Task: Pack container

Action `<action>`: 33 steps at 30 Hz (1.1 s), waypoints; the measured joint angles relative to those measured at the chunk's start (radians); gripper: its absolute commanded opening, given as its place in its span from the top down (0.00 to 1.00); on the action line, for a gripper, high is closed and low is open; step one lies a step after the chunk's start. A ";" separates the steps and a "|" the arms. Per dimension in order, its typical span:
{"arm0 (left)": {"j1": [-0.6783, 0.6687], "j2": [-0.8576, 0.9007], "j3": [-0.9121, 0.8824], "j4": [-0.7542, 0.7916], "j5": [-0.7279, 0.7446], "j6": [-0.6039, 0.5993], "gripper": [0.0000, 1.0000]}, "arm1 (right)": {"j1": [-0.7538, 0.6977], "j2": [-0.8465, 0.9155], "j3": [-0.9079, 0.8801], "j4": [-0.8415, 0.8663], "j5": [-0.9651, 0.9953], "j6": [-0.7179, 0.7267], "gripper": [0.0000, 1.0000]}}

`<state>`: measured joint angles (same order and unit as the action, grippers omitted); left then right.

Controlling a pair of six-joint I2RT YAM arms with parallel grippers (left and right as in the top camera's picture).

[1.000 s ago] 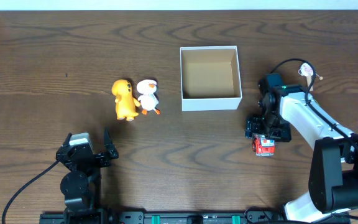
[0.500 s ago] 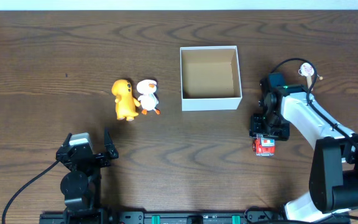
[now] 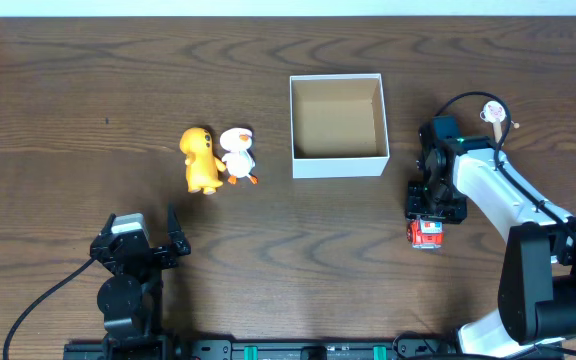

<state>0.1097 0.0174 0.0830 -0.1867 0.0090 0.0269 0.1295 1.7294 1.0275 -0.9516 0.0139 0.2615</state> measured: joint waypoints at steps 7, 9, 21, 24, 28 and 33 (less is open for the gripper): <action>0.000 0.000 0.000 0.000 0.000 0.000 0.02 | -0.001 0.006 0.047 -0.019 0.010 -0.003 0.84; 0.000 0.000 0.000 0.000 0.000 0.000 0.02 | -0.004 0.008 0.098 -0.040 0.024 -0.003 0.83; 0.000 0.000 0.000 0.000 0.000 0.000 0.02 | -0.024 0.008 0.447 -0.106 0.073 -0.048 0.80; 0.000 0.000 0.000 0.000 0.000 0.000 0.02 | -0.024 0.008 0.528 -0.059 0.063 -0.053 0.89; 0.000 0.000 0.000 0.000 0.000 0.000 0.02 | -0.023 0.008 0.583 0.035 0.019 -0.033 0.89; 0.000 0.000 0.000 0.000 0.000 0.000 0.02 | -0.011 0.009 0.594 0.164 -0.051 0.019 0.83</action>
<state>0.1097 0.0174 0.0830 -0.1867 0.0086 0.0269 0.1184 1.7382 1.6215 -0.7872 -0.0376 0.2810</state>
